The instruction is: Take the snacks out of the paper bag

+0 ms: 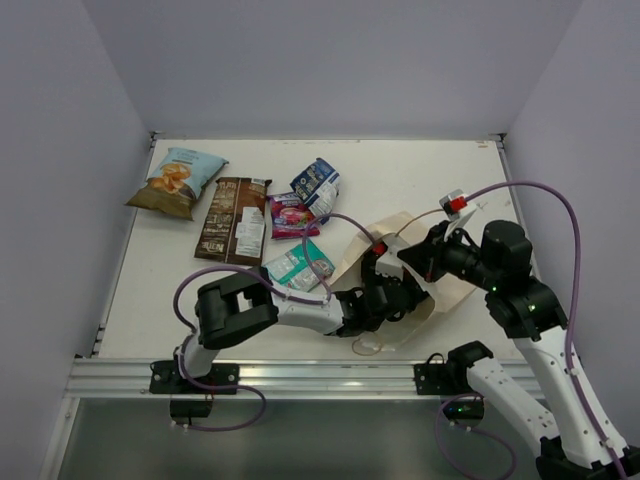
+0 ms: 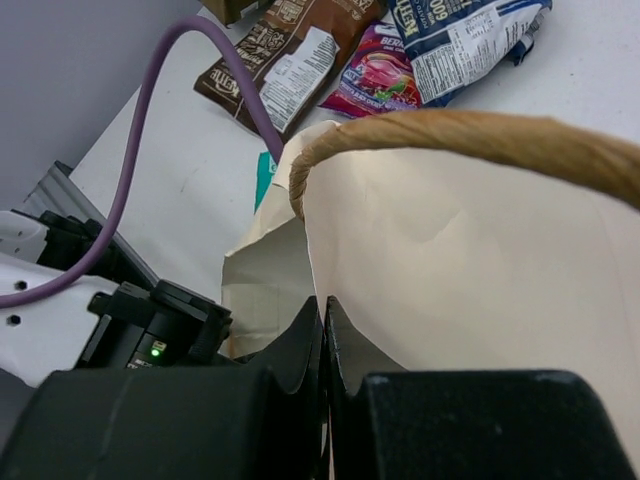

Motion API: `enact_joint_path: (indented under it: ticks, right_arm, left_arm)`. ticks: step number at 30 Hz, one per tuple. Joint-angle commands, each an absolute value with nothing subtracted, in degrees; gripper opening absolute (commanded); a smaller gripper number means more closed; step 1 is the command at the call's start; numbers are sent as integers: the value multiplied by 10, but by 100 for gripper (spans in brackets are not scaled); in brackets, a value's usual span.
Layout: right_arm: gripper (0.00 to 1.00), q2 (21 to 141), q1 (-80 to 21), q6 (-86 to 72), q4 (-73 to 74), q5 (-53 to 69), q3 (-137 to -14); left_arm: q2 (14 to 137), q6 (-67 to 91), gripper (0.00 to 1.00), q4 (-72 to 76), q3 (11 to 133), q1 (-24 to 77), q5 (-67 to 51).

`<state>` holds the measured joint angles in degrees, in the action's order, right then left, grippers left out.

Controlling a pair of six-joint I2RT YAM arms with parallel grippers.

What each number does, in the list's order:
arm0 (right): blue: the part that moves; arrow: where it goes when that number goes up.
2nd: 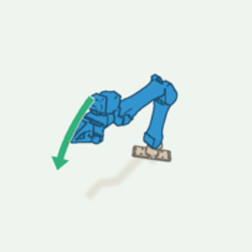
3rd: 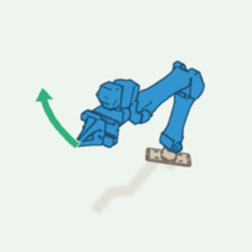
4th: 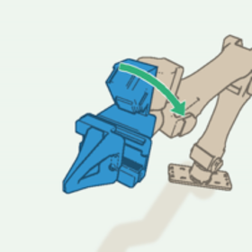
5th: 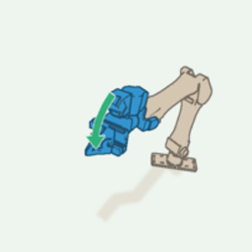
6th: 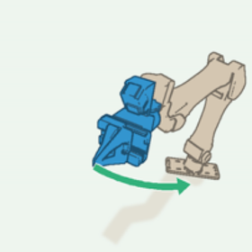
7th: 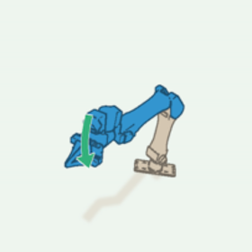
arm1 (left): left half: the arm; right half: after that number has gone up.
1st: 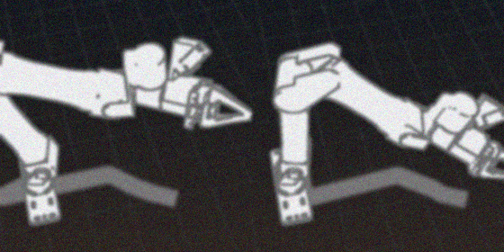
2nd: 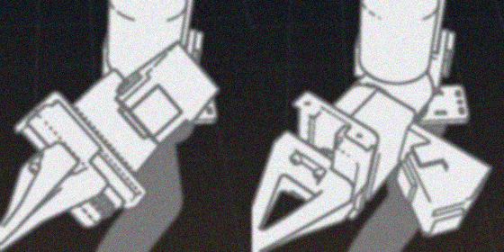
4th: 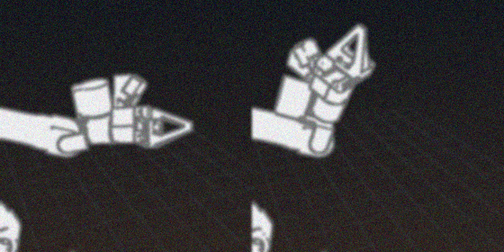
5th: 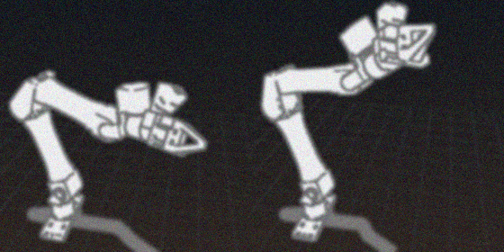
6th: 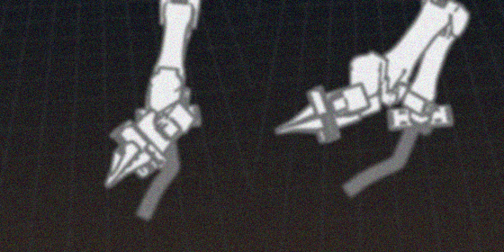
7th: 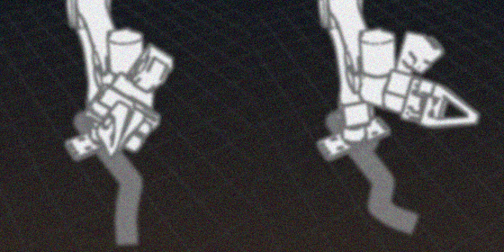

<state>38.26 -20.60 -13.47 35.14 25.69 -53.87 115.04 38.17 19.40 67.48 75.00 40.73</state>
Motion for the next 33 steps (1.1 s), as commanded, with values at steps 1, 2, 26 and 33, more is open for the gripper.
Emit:
enact_joint_path:
  ticks: [1, 2, 26, 33]
  right_arm:
    - [0, 372, -210, -163, 312, 308, -533]
    - [0, 370, -209, -172, 309, 308, -529]
    - [0, 346, -210, -224, 286, 315, -492]
    - [0, 342, -209, -223, 300, 142, -468]
  left_arm:
    - [1177, 367, 89, 239, 703, 746, 441]
    - [1181, 367, 89, 244, 704, 745, 444]
    - [1218, 330, 0, 315, 688, 737, 476]
    - [1111, 326, 0, 278, 643, 737, 446]
